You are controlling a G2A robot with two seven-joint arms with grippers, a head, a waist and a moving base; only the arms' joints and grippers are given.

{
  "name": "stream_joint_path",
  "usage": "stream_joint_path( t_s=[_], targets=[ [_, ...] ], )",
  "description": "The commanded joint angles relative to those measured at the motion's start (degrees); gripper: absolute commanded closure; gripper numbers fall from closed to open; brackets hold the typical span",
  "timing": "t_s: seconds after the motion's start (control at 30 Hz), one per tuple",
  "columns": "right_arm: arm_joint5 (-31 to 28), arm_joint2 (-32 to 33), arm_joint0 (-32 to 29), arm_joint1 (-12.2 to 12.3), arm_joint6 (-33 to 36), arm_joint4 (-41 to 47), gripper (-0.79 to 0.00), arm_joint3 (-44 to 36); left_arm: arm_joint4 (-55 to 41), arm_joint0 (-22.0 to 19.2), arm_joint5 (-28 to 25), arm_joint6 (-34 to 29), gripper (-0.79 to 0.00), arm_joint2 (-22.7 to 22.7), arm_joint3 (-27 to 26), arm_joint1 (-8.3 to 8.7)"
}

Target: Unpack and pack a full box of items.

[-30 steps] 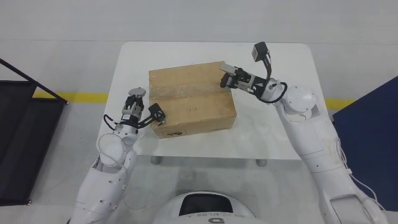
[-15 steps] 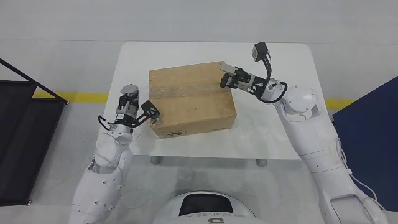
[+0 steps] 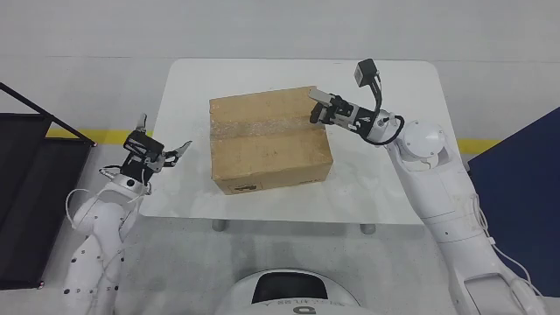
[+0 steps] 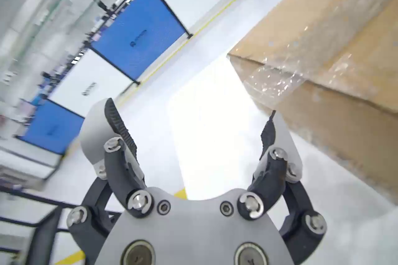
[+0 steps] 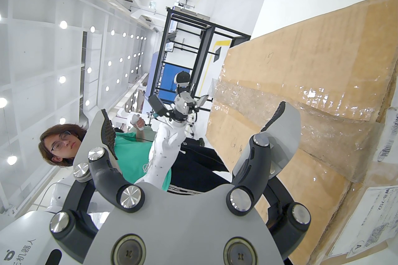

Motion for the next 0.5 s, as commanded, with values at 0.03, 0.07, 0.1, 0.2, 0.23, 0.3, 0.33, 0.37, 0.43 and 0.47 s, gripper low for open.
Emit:
stream_joint_path(
  t_s=[0.03,0.07,0.1,0.2,0.23,0.3,0.33,0.37,0.43,0.47],
  targets=[
    [0.0,0.0,0.0,0.0,0.0,0.0,-0.785,0.0,-4.45,-2.82,-11.11,-1.36,-0.785,-0.97,3.57,0.68],
    [0.0,0.0,0.0,0.0,0.0,0.0,-0.785,0.0,-4.88,-3.92,-13.9,-1.96,-0.785,-0.98,5.01,0.93],
    [0.0,0.0,0.0,0.0,0.0,0.0,-0.785,0.0,-5.44,-5.02,-16.82,-2.57,-0.785,-0.65,6.56,1.13],
    [0.0,0.0,0.0,0.0,0.0,0.0,-0.785,0.0,-8.04,-8.47,-26.24,-2.98,-0.779,0.66,11.27,1.69],
    [0.0,0.0,0.0,0.0,0.0,0.0,-0.785,0.0,-9.87,-9.5,-29.89,-2.57,-0.751,1.12,13.5,1.85],
    [0.0,0.0,0.0,0.0,0.0,0.0,-0.785,0.0,-15.14,-10.74,-29.89,-0.68,-0.742,5.13,16.61,2.37],
    [0.0,0.0,0.0,0.0,0.0,0.0,-0.785,0.0,-19.65,-11.04,-29.89,1.11,-0.763,7.87,17.99,2.89],
    [0.0,0.0,0.0,0.0,0.0,0.0,-0.785,0.0,-24.85,-11.34,-29.89,2.47,-0.785,10.9,19.16,3.64],
    [0.0,0.0,0.0,0.0,0.0,0.0,-0.785,0.0,-24.85,-11.34,-29.89,2.47,-0.785,10.9,19.16,3.64],
    [0.0,0.0,0.0,0.0,0.0,0.0,-0.785,0.0,-24.85,-11.34,-29.89,2.47,-0.785,10.9,19.16,3.64]
  ],
)
